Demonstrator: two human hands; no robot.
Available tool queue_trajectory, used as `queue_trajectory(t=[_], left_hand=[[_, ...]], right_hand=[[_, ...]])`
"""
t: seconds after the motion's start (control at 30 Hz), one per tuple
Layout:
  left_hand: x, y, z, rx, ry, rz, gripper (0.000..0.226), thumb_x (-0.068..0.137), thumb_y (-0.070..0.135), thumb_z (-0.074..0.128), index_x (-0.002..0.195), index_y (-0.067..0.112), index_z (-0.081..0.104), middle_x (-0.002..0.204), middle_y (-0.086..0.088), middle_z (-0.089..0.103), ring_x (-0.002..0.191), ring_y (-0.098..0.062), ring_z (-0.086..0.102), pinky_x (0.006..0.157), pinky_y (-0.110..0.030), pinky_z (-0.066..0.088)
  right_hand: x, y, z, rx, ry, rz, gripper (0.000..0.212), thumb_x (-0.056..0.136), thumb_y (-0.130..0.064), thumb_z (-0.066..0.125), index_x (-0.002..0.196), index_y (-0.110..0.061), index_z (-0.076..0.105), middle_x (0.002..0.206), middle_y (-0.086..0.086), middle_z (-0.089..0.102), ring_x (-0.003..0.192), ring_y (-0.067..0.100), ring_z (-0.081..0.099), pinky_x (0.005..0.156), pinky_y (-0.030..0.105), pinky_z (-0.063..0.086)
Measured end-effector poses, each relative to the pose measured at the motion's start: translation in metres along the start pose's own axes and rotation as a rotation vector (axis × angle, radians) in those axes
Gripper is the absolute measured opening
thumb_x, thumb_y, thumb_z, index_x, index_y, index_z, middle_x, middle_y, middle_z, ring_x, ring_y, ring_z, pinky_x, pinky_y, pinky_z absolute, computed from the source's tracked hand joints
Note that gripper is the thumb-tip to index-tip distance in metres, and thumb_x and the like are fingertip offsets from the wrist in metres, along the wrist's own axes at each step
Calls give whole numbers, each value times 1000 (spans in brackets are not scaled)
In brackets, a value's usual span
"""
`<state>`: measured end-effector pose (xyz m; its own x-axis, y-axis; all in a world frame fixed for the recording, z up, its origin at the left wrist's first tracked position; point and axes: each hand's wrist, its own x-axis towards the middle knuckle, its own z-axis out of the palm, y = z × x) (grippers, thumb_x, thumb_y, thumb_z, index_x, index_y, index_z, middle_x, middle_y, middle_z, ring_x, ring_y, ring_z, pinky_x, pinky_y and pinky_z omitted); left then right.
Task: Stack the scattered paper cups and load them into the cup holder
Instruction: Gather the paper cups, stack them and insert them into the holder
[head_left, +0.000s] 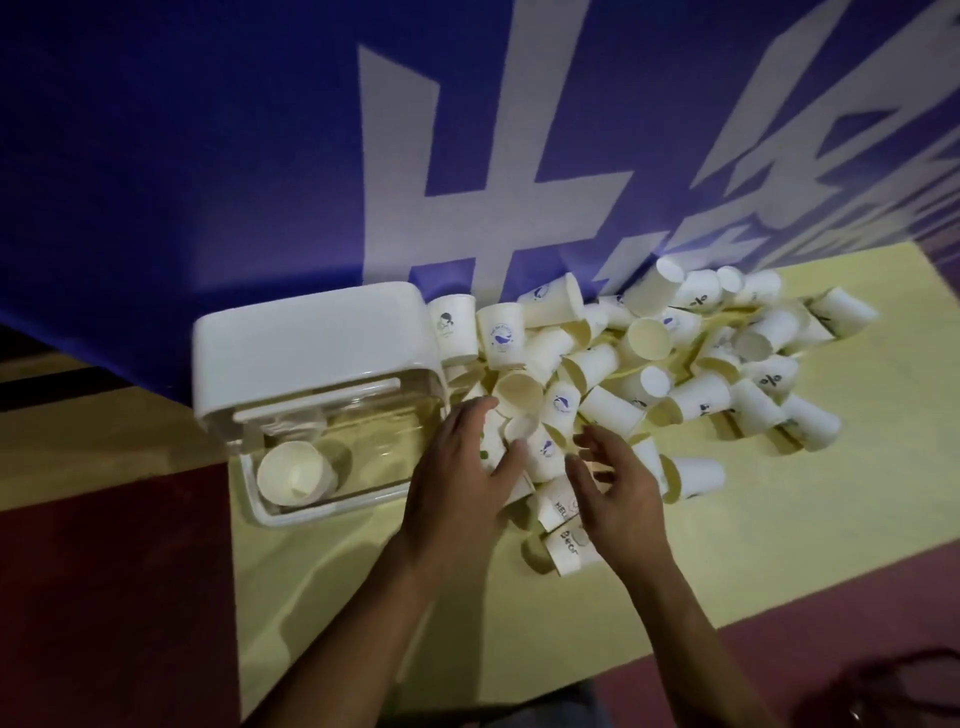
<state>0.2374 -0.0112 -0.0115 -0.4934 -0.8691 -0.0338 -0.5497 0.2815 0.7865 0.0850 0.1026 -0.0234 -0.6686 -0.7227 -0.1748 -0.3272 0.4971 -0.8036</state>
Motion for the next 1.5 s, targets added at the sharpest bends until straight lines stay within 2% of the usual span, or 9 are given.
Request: queue_trajectory(t=[0.2, 0.43, 0.6, 0.8, 1.03, 1.17, 1.3, 1.4, 1.5], left_hand=[[42, 41, 56, 98, -35, 55, 61, 91, 44, 70, 142, 19, 49, 140, -3, 56, 126, -21, 55, 93, -31, 49], [136, 62, 112, 388, 6, 92, 80, 82, 48, 78, 146, 13, 43, 149, -11, 49, 137, -29, 46, 110, -44, 46], [195, 64, 142, 589, 2, 14, 84, 79, 49, 80, 146, 17, 40, 150, -8, 48, 134, -29, 47, 109, -41, 44], [217, 66, 163, 738, -14, -51, 81, 81, 36, 81, 147, 13, 41, 146, -11, 49, 133, -31, 48, 112, -42, 38], [205, 80, 140, 594, 46, -22, 74, 84, 44, 80, 143, 14, 48, 141, -10, 54, 125, -31, 55, 101, -43, 49], [168, 112, 136, 263, 194, -95, 74, 80, 47, 83, 141, 20, 50, 138, 0, 55, 122, -16, 53, 95, -22, 45], [130, 127, 153, 54, 135, -179, 76, 78, 45, 84, 142, 21, 50, 137, 5, 55, 125, -8, 50, 99, -7, 36], [113, 129, 165, 31, 115, -219, 78, 78, 44, 85, 144, 24, 48, 137, 10, 54, 122, 1, 47, 96, -1, 35], [107, 133, 170, 39, 100, -227, 76, 78, 43, 86, 142, 27, 48, 133, 13, 54, 116, 9, 42, 90, 6, 29]], right_hand=[[24, 35, -56, -21, 8, 20, 35, 97, -30, 67, 131, -26, 62, 114, -15, 69, 104, 2, 64, 85, 24, 51], [63, 74, -122, -26, -85, 45, 33, 97, -29, 66, 130, -28, 63, 115, -20, 68, 108, -6, 61, 83, 10, 47], [97, 100, -157, -44, -127, 71, 33, 97, -31, 66, 130, -30, 62, 116, -21, 68, 106, -4, 62, 79, 9, 47], [136, 120, -173, -48, -150, 83, 33, 97, -31, 67, 129, -26, 63, 116, -16, 70, 107, 2, 64, 84, 20, 52], [198, 115, -162, -79, -121, 55, 39, 95, -30, 69, 132, -17, 62, 117, -7, 69, 104, 11, 64, 83, 24, 53], [250, 97, -146, -64, -27, 36, 62, 91, -44, 74, 142, -16, 53, 134, 2, 62, 113, 18, 60, 92, 36, 53], [301, 86, -121, -118, -17, 43, 83, 80, -54, 80, 145, -13, 48, 141, 8, 56, 126, 24, 53, 102, 41, 48], [323, 88, -105, -201, -37, 13, 84, 71, -48, 87, 139, -12, 52, 134, 10, 56, 122, 27, 49, 95, 32, 40], [330, 93, -97, -313, -42, 18, 79, 70, -47, 86, 134, -13, 56, 133, 11, 53, 121, 31, 45, 92, 34, 38]])
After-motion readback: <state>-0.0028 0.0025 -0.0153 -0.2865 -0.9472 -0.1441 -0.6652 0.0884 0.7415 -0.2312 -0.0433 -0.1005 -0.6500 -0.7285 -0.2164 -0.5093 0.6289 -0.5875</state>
